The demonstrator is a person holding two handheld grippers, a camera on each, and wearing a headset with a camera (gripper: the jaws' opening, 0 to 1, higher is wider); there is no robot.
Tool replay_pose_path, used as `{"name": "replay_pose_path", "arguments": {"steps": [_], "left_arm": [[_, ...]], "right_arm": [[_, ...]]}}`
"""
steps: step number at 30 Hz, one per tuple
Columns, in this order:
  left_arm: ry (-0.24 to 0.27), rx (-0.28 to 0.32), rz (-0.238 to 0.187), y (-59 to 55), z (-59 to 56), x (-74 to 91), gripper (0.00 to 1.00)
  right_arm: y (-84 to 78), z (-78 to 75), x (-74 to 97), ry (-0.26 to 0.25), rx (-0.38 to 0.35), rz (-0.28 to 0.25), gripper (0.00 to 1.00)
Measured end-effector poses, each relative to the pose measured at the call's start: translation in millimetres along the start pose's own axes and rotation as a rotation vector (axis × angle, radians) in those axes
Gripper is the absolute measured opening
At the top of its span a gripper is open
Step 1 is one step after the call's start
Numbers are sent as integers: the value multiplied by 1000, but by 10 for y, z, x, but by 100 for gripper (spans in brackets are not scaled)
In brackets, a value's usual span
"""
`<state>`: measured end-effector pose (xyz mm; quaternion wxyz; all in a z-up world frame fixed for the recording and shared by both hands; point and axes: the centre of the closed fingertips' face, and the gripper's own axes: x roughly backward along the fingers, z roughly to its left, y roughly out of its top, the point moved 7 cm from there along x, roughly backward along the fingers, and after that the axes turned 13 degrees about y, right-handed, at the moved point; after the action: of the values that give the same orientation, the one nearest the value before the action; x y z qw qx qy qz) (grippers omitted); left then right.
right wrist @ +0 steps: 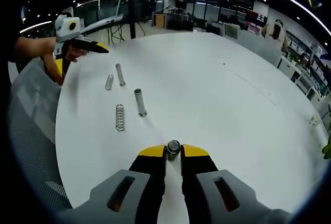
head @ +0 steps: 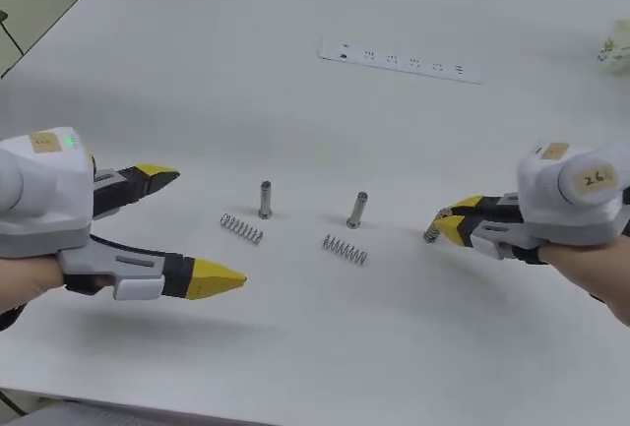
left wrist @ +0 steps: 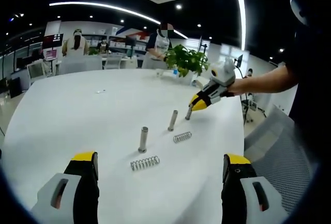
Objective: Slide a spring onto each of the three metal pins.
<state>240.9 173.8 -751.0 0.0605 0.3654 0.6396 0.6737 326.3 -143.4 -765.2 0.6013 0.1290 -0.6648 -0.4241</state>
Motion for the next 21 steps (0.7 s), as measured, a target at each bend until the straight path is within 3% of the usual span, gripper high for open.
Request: {"name": "replay_pose_path", "arguments": {"steps": [9, 21], "left_arm": [[-8, -5, -9, 49, -33, -17, 98], [-7, -3, -5, 37, -35, 13, 98]], "right_arm": [[15, -15, -2, -2, 18, 25, 9], [40, -29, 5, -11, -8, 6, 16]]}}
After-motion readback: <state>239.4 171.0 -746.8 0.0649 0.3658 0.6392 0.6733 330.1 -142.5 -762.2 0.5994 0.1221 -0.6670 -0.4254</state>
